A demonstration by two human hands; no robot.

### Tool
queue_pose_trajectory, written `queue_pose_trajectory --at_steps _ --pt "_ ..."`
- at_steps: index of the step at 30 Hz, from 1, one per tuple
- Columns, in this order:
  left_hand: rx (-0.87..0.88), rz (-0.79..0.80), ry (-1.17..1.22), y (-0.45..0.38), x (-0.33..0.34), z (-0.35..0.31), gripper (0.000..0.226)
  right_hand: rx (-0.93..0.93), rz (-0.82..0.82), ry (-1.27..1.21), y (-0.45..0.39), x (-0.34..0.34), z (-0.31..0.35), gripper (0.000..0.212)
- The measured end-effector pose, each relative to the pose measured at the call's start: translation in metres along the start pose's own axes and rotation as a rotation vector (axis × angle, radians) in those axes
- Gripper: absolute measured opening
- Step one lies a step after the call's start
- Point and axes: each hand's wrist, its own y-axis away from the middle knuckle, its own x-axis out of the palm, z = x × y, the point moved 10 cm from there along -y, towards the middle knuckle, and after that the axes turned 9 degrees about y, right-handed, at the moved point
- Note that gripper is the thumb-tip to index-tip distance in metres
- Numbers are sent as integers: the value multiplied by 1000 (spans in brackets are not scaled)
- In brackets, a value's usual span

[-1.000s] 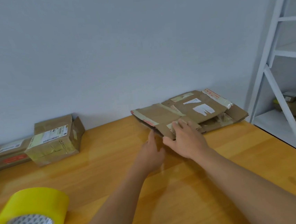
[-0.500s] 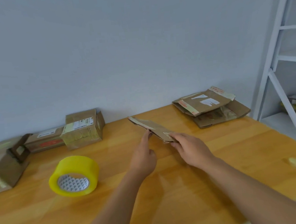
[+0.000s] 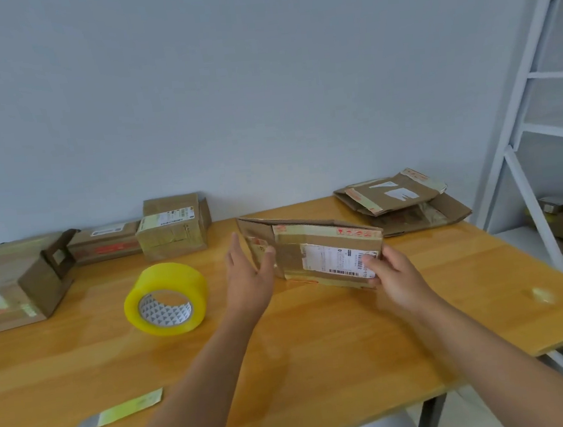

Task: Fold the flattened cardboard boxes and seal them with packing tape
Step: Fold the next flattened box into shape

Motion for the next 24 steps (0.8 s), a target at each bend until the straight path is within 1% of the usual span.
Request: queue_pose_trajectory --at_steps 3,5,9,11,14,17,19,21,23,24 --pt "-48 19 117 -3 3 4 86 64 -49 -116 -1 -4 -7 19" --pt "-53 34 205 -6 6 3 91 87 -92 -144 -5 -7 -9 20" --pt "-67 -3 257 -11 5 7 105 118 -105 -207 -20 -2 -14 25" --pt "-58 -19 267 -11 5 7 107 110 -94 -225 -27 4 -13 24" --pt "-40 -21 277 -10 8 11 98 62 -76 -209 -37 16 -5 20" --pt "-4 -8 281 -4 9 13 103 -4 -40 -144 -43 34 4 23" --pt "26 -16 262 -2 5 14 102 -70 -24 -93 -46 47 11 25" --pt "60 -45 251 -1 -2 15 97 -157 -34 -47 -45 58 20 34" --pt "94 -68 284 0 -11 14 89 -238 -75 26 -45 63 27 51" --pt "109 -74 317 1 -16 11 82 -277 -94 62 -45 64 29 57"
